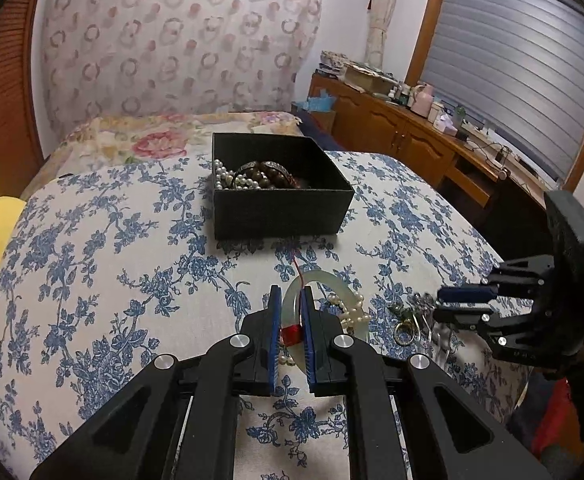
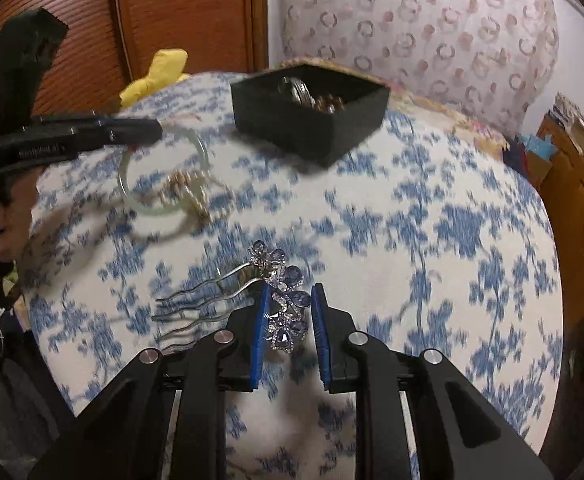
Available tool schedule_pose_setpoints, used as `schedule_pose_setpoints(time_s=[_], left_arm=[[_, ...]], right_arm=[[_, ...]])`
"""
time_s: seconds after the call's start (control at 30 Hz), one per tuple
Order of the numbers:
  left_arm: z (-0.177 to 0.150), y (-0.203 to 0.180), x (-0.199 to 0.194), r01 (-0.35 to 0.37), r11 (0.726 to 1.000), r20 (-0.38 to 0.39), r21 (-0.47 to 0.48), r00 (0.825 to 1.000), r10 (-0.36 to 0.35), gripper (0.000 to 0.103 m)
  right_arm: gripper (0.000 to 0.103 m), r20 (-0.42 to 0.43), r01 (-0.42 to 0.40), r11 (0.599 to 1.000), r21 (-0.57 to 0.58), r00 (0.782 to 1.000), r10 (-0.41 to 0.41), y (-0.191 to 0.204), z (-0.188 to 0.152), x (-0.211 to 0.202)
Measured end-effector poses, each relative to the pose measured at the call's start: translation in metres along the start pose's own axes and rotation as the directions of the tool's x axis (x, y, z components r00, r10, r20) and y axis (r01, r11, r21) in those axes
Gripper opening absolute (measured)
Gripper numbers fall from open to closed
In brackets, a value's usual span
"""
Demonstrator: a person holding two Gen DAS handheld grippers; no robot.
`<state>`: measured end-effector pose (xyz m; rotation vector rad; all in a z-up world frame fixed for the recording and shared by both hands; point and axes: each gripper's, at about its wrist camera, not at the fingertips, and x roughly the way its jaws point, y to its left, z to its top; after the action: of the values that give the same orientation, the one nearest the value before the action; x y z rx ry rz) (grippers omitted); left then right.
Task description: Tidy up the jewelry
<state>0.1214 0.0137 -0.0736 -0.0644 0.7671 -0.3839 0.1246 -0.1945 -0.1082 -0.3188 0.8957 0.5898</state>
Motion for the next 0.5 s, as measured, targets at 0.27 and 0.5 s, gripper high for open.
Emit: schedule_pose_setpoints(time_s=[0.27, 0.5], left_arm=[[-0.002, 0.000, 0.003, 0.002, 1.000, -0.005, -0.001, 1.000, -0.002, 0.009], [-0.003, -0.001, 0.007, 0.004, 1.000, -0.012, 0.001, 1.000, -0.004, 0.009]], right_arm=[[0.019, -0.011, 0.075, 0.997, 0.016, 0.997, -0.075, -0.012, -0.007, -0.007], [0.019, 0.033, 0.013, 0.999, 0.039, 0.999, -0.014, -0.015, -0.003, -0.019]])
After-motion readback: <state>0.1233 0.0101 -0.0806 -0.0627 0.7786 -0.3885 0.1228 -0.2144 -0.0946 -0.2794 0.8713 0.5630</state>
